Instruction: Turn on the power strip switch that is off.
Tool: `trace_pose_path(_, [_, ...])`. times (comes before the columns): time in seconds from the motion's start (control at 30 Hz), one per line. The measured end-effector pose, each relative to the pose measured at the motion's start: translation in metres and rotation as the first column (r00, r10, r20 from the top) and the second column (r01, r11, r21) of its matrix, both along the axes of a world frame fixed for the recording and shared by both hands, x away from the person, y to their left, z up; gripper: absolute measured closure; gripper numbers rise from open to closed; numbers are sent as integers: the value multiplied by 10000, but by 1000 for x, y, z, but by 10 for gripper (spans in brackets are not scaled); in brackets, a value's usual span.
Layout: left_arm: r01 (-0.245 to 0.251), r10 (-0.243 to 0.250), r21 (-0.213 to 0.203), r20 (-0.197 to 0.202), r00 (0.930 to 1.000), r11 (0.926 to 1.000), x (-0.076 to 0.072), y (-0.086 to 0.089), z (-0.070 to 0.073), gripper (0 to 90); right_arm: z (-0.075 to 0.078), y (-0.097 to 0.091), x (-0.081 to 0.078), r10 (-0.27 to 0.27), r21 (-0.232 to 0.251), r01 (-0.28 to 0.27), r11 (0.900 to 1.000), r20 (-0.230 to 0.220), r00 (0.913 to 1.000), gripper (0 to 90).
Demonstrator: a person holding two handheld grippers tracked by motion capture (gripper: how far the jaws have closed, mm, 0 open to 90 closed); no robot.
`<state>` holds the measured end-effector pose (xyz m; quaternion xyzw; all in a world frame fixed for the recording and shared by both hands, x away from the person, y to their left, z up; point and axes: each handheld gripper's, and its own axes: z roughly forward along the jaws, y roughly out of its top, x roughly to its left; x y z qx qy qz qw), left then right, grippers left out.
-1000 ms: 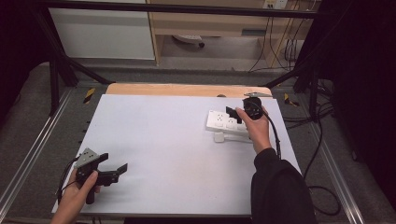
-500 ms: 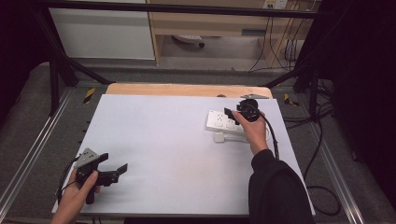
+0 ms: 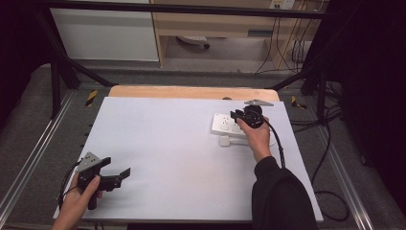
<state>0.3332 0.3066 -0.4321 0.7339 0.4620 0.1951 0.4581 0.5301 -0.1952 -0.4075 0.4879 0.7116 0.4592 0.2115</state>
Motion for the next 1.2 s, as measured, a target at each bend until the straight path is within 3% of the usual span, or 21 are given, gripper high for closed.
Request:
trace_pose_path(0.57, [-25, 25, 16, 8, 10000, 10000, 0, 0, 0, 66, -9, 5, -13, 189, 5, -190, 9998, 632, 9978, 899])
trace_pose_path(0.83, [-64, 63, 52, 18, 10000, 10000, 0, 0, 0, 66, -15, 14, -17, 392, -72, -388, 9992, 613, 9973, 900])
trace_pose_path(1.2, [-86, 86, 38, 24, 10000, 10000, 0, -1, 1, 65, -24, 18, -23, 454, -570, -426, 9975, 475, 9978, 900])
